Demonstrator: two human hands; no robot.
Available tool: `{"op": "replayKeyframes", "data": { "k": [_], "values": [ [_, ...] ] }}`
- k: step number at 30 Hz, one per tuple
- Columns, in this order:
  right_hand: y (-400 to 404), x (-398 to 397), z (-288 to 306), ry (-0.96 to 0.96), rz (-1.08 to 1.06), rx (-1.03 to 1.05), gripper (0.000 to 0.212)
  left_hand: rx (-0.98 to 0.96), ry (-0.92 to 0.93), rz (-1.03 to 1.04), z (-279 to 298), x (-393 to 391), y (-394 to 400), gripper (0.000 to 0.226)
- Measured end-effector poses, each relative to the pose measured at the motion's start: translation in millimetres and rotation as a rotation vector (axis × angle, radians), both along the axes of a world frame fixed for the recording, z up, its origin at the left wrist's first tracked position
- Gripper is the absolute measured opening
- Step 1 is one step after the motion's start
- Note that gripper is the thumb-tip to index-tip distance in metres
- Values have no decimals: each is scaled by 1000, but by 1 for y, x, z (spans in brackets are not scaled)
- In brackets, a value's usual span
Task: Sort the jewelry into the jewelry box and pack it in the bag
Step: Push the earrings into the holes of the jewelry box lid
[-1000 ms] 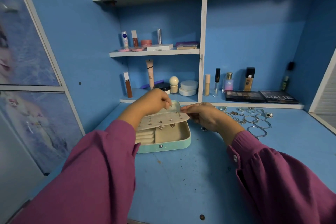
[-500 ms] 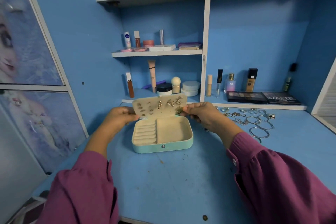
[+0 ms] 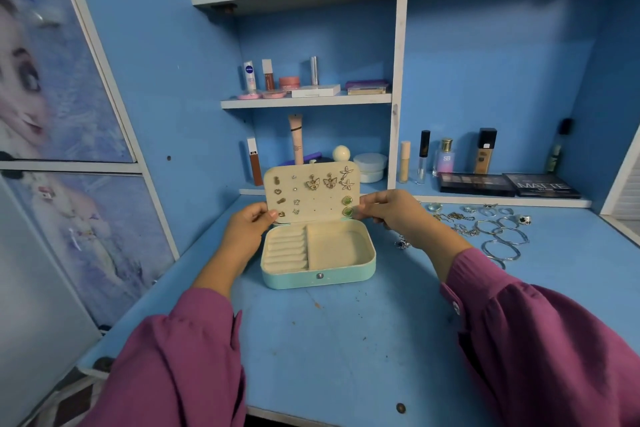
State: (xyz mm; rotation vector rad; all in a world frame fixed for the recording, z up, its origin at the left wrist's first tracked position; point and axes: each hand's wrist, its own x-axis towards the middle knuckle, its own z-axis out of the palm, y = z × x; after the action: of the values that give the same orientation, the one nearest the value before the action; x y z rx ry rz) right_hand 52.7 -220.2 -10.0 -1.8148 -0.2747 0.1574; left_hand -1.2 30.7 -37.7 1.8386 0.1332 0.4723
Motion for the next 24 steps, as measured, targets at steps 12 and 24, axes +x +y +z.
{"op": "replayKeyframes", "data": {
  "k": [12,24],
  "values": [
    [-82,-9,17,-137,-61,-399,5,-9,19,-1,-4,4,3,17],
    [-107,-30,34,-6,91,-786,12,-28,22,0,-7,5,3,17]
  ]
}}
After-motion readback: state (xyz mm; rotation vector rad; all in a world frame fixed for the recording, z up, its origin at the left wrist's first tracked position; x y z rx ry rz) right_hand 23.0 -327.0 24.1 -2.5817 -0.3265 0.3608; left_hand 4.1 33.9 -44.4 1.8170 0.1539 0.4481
